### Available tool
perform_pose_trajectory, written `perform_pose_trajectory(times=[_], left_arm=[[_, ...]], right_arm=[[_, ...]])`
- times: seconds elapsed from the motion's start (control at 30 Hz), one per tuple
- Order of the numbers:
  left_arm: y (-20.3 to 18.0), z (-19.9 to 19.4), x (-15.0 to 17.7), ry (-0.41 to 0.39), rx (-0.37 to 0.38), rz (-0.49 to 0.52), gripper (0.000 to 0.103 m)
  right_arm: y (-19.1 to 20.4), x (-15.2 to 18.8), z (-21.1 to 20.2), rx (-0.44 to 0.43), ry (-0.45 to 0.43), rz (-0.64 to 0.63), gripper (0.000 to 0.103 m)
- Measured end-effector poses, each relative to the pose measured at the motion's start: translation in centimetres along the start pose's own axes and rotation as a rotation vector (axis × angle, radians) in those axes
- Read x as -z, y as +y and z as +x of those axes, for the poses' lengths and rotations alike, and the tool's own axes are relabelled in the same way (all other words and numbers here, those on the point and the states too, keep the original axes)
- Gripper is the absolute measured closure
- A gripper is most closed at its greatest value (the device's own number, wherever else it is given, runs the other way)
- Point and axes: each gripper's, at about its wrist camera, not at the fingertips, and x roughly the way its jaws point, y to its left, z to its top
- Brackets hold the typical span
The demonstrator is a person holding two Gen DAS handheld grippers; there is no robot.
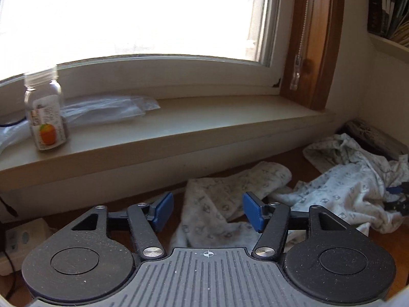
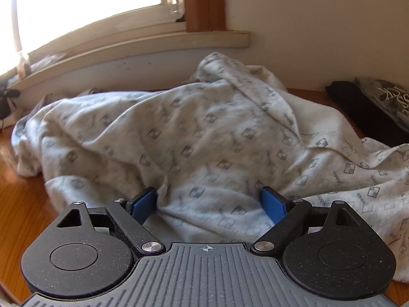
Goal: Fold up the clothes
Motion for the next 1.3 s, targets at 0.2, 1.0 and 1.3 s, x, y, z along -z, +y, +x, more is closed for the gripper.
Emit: perform_pose_trajectory(times=[0.2,1.0,1.3], left_arm=[[-5.1,4.6,0.4,-0.001,0.077,-0.006,0.036],[-10.5,9.7,1.6,-0.040,0.232,0.014,0.029],[-9.8,10.1,1.8,-0.020,0.236,0.004,0.029]], right_arm=[[3.0,0.3,-0.5,-0.033,0.033,-0.061,0.015],[-1.1,-8.3,2.0,0.072,-0.027,-0.043,0.027],[-5.4,-8.8,-0.5,0.203,-0.121,0.045,0.097]])
